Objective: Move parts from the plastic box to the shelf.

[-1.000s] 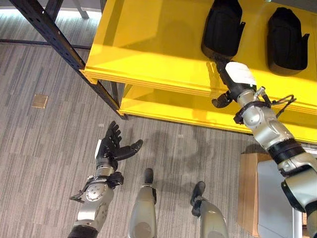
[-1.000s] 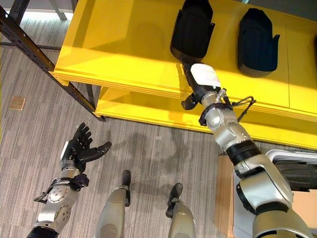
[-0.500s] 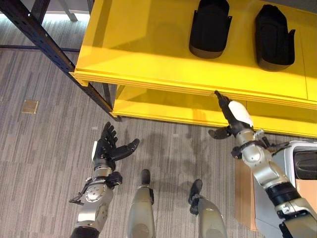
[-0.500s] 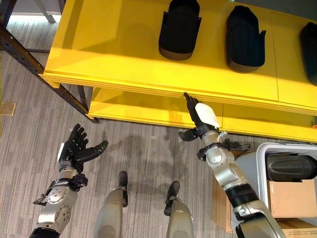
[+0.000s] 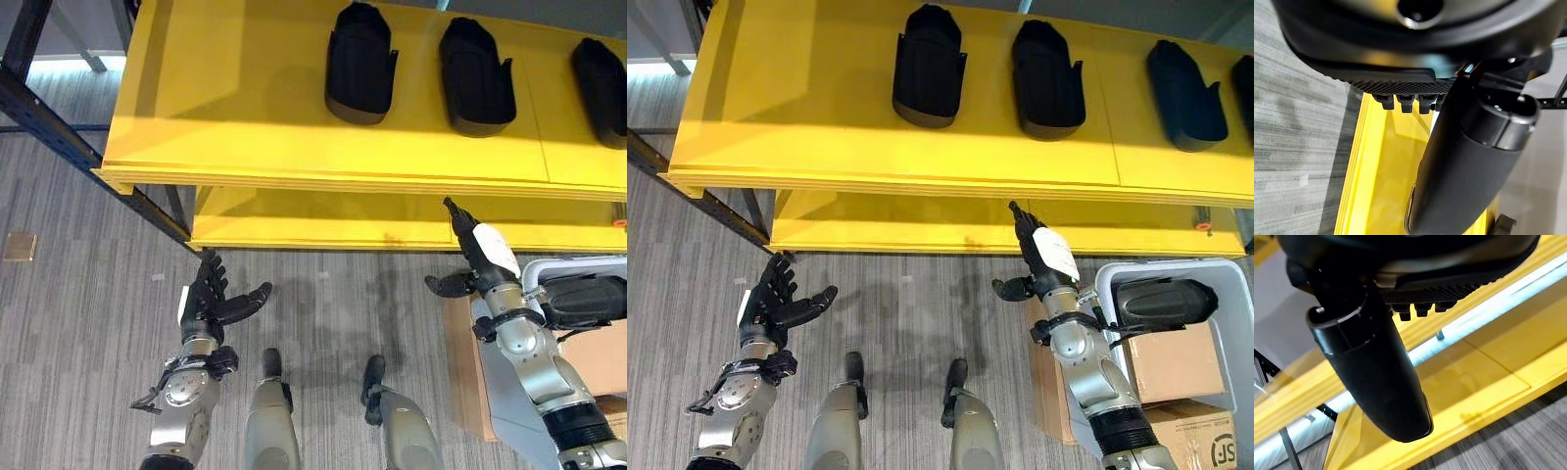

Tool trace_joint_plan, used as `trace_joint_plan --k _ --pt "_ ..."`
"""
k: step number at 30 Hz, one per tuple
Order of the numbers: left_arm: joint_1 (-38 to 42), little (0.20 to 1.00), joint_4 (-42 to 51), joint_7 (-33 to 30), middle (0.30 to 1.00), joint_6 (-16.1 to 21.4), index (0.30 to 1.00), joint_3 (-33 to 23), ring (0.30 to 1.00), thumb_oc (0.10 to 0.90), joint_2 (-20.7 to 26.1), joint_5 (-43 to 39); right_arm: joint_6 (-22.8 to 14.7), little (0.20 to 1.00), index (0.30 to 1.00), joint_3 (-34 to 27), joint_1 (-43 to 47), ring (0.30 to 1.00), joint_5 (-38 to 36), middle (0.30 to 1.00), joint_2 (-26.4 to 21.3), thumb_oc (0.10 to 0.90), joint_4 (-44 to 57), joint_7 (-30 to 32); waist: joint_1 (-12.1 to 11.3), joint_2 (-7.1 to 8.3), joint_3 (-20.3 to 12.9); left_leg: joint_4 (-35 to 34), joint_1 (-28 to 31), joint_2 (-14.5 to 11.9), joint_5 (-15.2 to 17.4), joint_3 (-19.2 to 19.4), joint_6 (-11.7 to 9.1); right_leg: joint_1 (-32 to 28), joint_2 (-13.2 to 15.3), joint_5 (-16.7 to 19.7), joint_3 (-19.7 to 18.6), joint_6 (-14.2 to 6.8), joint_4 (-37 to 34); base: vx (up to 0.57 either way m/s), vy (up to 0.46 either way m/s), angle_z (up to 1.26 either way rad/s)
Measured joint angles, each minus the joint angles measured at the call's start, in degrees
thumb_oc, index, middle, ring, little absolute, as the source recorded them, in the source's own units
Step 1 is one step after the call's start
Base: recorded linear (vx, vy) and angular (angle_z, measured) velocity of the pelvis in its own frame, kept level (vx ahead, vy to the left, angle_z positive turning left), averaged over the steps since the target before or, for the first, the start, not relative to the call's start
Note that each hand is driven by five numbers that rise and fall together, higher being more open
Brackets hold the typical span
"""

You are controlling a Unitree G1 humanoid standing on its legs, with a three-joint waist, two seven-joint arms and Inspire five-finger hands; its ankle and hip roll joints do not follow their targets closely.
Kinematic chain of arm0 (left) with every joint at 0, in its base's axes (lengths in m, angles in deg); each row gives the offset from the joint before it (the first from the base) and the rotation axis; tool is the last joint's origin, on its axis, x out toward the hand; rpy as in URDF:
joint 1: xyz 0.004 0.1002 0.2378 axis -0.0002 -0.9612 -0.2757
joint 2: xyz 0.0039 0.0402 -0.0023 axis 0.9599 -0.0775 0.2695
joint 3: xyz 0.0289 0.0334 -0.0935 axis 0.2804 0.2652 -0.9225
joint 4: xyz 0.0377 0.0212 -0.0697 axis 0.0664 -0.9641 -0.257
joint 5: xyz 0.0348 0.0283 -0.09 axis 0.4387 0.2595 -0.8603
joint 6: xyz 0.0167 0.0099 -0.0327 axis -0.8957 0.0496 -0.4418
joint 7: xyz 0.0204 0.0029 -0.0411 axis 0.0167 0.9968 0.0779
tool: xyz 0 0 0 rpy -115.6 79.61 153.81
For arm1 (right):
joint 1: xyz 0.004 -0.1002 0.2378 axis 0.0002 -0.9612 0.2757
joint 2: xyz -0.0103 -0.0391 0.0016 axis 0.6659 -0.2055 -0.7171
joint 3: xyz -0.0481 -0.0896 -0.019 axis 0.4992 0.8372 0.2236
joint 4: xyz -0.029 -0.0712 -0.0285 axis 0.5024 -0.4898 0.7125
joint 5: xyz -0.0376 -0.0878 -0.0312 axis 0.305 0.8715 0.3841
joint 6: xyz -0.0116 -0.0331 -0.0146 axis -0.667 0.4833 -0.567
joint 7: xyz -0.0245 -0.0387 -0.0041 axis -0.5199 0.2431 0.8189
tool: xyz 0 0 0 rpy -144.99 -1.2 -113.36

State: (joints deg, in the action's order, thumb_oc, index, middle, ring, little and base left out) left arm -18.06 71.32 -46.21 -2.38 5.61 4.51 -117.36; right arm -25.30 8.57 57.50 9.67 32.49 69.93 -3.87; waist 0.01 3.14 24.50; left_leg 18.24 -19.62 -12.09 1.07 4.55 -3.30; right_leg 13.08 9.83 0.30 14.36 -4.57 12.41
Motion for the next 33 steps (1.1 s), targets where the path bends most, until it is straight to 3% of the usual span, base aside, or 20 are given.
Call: trace_joint_plan --k 5,8,14,19,22,23,26,28,30,31,33 --pt "-1.46 1.0 -0.02 -0.04 1.0 -0.21 1.0 -0.77 1.0 0.9 -1.13 0.03 -1.14 1.0 1.0 -1.21 -5.34 1.0 -2.35 1.0 3.95 0.9 2.29 0.13 0.65 0.58 -1.53 -2.04 2.61 -0.25 -0.37 1.45 -0.67 -2.65 -0.68 1.96 -0.81 -0.39 -3.85 0.04 0.0 -0.12" --pt "-3.35 1.0 -0.11 0.13 1.0 -0.39 1.0 -0.76 1.0 0.9 -1.66 0.02 -3.99 1.0 1.0 -1.65 -13.27 1.0 -9.68 1.0 8.92 0.9 5.68 -0.97 2.14 1.19 -4.91 -4.69 6.66 -0.38 -0.7 3.44 -1.42 -6.69 -1.3 4.0 -1.73 -0.63 -8.85 0.03 0.021 -0.24" --pt "-3.54 1.0 -1.0 1.07 1.0 -0.3 1.0 0.63 1.0 0.9 -1.78 -0.03 -4.88 1.0 1.0 0.12 -18.03 1.0 -24.45 1.0 11.97 0.9 4.61 -4.05 4.02 0.97 -9.74 -7.63 12.18 -1.06 -1.05 6.63 -2.13 -10.3 -2.34 5.37 -4.36 -0.24 -12.55 0.01 -0.023 -0.27" --pt "-3.44 1.0 -2.04 1.46 1.0 0.1 1.0 1.82 1.0 0.9 -1.92 -0.15 -5.02 1.0 1.0 4.62 -18.38 1.0 -32.12 1.0 11.04 0.9 4.38 -7.35 5.43 0.4 -10.69 -8.52 14.76 -4.41 -1.62 8.01 -3.38 -9.34 -5.2 3.24 -5.94 0.88 -8.5 -0.07 -0.124 -0.23" --pt "-3.99 1.0 -2.38 1.68 1.0 0.28 1.0 3.11 1.0 0.9 -1.74 -0.17 -5.36 1.0 1.0 5.27 -18.44 1.0 -32.77 1.0 10.55 0.9 4.47 -7.53 4.9 0.37 -10.92 -9.66 15.84 -6.18 -2.41 7.93 -3.76 -7.16 -7.11 0.67 -6.32 2.66 -3.63 -0.08 -0.171 -0.12" --pt "-4.92 1.0 -2.37 2.16 1.0 0.45 1.0 3.99 1.0 0.9 -1.8 -0.19 -6.24 1.0 1.0 5.79 -18.47 1.0 -33.8 1.0 9.73 0.9 4.53 -7.94 4.66 -0.2 -11.34 -10.31 15.95 -7.96 -3.12 8.0 -4.43 -5.78 -8.74 -0.5 -6.29 3.82 -1.29 -0.06 -0.195 -0.15" --pt "-6.7 1.0 -2.39 2.52 1.0 0.58 1.0 4.44 1.0 0.9 -1.82 -0.43 -7.04 1.0 1.0 5.85 -18.66 1.0 -33.77 1.0 8.31 0.9 4.84 -8.15 4.61 -0.43 -11.32 -13.55 16.75 -10.23 -5.64 8.01 -2.51 -2.22 -11.58 -3.28 -5.89 6.81 4.35 -0.04 -0.231 -0.14" --pt "-6.87 1.0 -2.4 2.65 1.0 0.59 1.0 4.98 1.0 0.9 -2.19 -0.77 -7.21 1.0 1.0 5.65 -20.11 1.0 -33.74 1.0 7.34 0.9 4.82 -7.89 4.2 -0.86 -11.34 -15.11 17.5 -11.02 -7.76 6.59 0.53 -1.71 -13.04 -4.21 -5.61 8.25 5.3 -0.05 -0.095 -0.07" --pt "-5.83 1.0 -2.58 2.73 1.0 0.59 1.0 5.05 1.0 0.9 -3.26 -0.82 -7.2 1.0 1.0 5.56 -20.28 1.0 -33.77 1.0 6.33 0.9 4.7 -7.76 3.75 -0.97 -11.12 -13.41 15.24 -9.34 -10.29 -1.4 0.55 -0.78 -13.25 -4.34 -6.41 9.04 5.49 0.01 -0.056 -0.07" --pt "-4.51 1.0 -3.26 2.89 1.0 0.64 1.0 5.44 1.0 0.9 -4.42 -0.88 -7.18 1.0 1.0 4.96 -20.41 1.0 -33.78 1.0 5.98 0.9 4.59 -7.52 3.35 -0.8 -10.91 -12.43 13.28 -6.9 -9.03 -6.57 -1.19 -0.49 -12.33 -4.27 -7.07 9.16 5.26 0.06 -0.013 -0.01" --pt "-3.98 1.0 -3.68 3.86 1.0 0.71 1.0 5.51 1.0 0.9 -5.98 -0.89 -7.18 1.0 1.0 3.91 -20.51 1.0 -33.76 1.0 5.69 0.9 4.6 -7.69 2.83 -0.48 -10.71 -12.53 12.52 -0.99 -5.5 -9.67 -3.06 -1.33 -10.99 -3.37 -9.37 8.55 2.59 0.06 0.05 -0.13"
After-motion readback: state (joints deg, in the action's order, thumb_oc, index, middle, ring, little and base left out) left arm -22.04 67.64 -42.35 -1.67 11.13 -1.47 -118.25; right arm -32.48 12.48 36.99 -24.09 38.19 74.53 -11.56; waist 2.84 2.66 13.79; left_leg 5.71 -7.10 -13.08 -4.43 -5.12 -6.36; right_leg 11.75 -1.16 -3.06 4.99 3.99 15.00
